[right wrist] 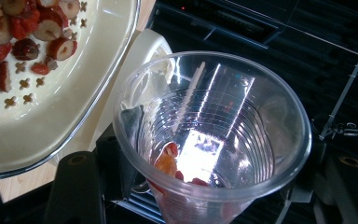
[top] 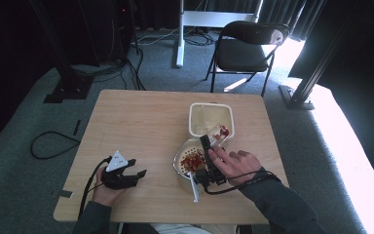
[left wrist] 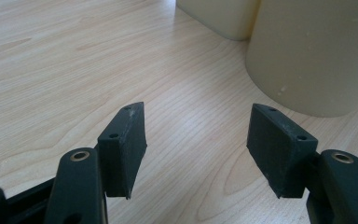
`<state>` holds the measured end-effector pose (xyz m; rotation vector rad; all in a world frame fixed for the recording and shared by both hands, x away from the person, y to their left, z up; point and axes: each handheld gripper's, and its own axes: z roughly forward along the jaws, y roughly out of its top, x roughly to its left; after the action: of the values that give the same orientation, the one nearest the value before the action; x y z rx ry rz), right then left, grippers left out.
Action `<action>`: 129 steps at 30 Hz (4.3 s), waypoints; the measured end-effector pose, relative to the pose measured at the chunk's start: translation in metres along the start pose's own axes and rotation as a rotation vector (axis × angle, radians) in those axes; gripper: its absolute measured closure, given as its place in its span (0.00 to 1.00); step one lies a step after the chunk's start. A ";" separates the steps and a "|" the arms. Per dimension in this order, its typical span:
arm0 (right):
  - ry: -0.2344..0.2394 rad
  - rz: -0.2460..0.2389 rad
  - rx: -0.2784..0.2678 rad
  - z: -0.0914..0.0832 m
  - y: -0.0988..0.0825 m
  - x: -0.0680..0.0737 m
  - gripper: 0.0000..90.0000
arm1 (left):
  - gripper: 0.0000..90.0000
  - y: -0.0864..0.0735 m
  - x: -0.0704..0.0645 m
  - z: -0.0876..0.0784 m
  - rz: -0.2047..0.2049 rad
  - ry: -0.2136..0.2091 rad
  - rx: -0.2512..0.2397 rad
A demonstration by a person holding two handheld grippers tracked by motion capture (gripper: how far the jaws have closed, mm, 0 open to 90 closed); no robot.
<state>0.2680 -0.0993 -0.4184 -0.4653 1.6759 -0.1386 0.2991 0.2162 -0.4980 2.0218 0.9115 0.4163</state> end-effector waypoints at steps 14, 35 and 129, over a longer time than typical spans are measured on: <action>0.182 0.426 -0.193 0.000 -0.033 -0.024 0.38 | 0.42 0.001 0.000 0.003 0.001 -0.004 0.004; 0.502 1.467 -0.462 0.046 -0.160 -0.030 0.38 | 0.42 0.003 0.000 0.008 0.016 -0.019 0.014; 0.588 1.800 -0.332 0.143 -0.148 -0.017 0.21 | 0.42 -0.002 0.000 0.011 0.007 -0.023 0.025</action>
<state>0.4414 -0.2031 -0.3743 1.0386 2.0888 1.4297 0.3052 0.2107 -0.5059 2.0489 0.9003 0.3864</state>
